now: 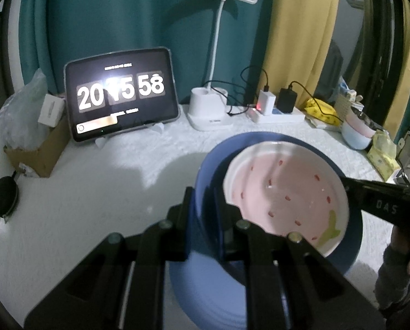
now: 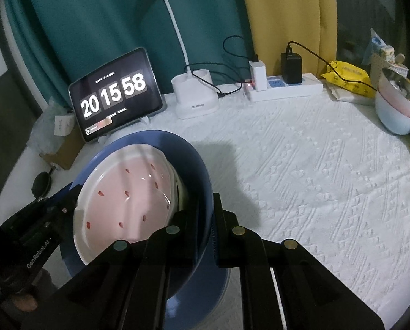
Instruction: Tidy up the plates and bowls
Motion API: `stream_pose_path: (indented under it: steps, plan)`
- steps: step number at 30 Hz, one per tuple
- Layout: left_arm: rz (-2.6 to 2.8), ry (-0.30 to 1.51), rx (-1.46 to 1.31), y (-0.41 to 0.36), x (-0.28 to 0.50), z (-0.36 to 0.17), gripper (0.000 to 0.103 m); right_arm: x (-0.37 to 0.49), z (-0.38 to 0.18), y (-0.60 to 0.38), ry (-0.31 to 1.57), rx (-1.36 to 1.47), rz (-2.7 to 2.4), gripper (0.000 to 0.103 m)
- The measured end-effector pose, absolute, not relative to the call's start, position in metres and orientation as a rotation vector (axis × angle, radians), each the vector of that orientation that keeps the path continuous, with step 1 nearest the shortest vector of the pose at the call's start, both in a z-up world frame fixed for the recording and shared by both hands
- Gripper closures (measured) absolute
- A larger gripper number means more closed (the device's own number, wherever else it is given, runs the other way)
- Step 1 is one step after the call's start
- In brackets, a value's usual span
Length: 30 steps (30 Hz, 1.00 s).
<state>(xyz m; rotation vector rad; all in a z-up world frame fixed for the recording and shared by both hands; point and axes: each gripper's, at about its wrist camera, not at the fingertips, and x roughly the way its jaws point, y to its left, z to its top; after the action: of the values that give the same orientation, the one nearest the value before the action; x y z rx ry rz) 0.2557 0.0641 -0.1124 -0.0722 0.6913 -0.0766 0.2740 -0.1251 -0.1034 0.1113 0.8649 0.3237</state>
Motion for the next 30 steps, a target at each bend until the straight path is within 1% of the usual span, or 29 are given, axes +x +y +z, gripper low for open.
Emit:
stream_pose_path:
  steps: [7,23,27,30]
  plan:
    - [-0.084,0.689,-0.062,0.06,0.254,-0.11,0.09,0.278,-0.111,-0.128,0.897,0.127,0.307,0.093]
    - [-0.075,0.717,-0.01,0.055,0.247,-0.111,0.09,0.271,-0.11,-0.131,0.896,0.13,0.318,0.092]
    - [-0.071,0.717,0.001,0.054,0.246,-0.112,0.087,0.27,-0.11,-0.13,0.897,0.127,0.318,0.092]
    - [-0.063,0.712,0.01,0.053,0.245,-0.112,0.086,0.27,-0.11,-0.128,0.89,0.109,0.313,0.092]
